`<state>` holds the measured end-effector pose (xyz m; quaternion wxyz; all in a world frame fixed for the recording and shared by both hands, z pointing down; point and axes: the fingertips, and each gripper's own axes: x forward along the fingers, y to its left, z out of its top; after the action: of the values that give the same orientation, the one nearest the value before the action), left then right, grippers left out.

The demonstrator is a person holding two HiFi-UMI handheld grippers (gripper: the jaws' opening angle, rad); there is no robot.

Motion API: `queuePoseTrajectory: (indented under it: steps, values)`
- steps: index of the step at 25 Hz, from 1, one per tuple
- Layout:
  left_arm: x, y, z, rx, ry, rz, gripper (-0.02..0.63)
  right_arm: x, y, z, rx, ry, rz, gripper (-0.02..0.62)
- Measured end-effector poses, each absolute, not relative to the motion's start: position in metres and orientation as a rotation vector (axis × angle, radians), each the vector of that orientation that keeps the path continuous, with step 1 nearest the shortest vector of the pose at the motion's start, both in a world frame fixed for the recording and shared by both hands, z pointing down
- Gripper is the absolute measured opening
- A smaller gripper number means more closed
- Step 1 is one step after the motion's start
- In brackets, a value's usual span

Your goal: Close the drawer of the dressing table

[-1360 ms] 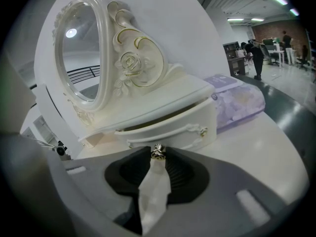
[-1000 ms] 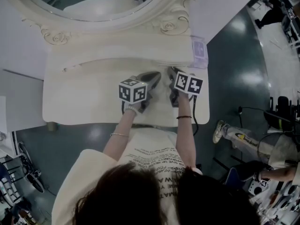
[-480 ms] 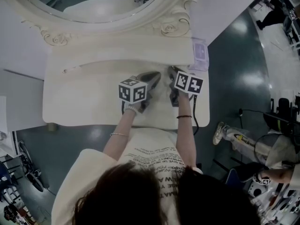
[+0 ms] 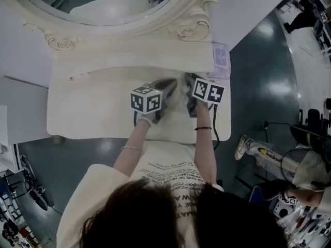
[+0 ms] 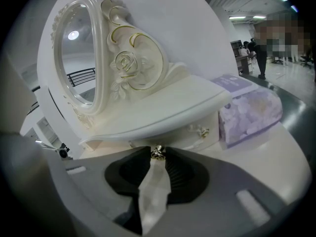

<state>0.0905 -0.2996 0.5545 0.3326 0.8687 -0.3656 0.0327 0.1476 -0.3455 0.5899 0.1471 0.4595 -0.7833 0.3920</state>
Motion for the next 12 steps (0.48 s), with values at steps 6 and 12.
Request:
queuePoseTrajectory:
  steps: [6,12]
  values:
    - [0.0906,-0.2994,0.5553,2.270,-0.959,0.091,-0.002,0.1475,-0.3458,0.5907,1.318,-2.260,1.132,0.101]
    - [0.0889,-0.2992,0.5539,2.272,-0.970,0.086,-0.002,0.1477,-0.3457,0.5914,1.318,-2.267,1.147,0.101]
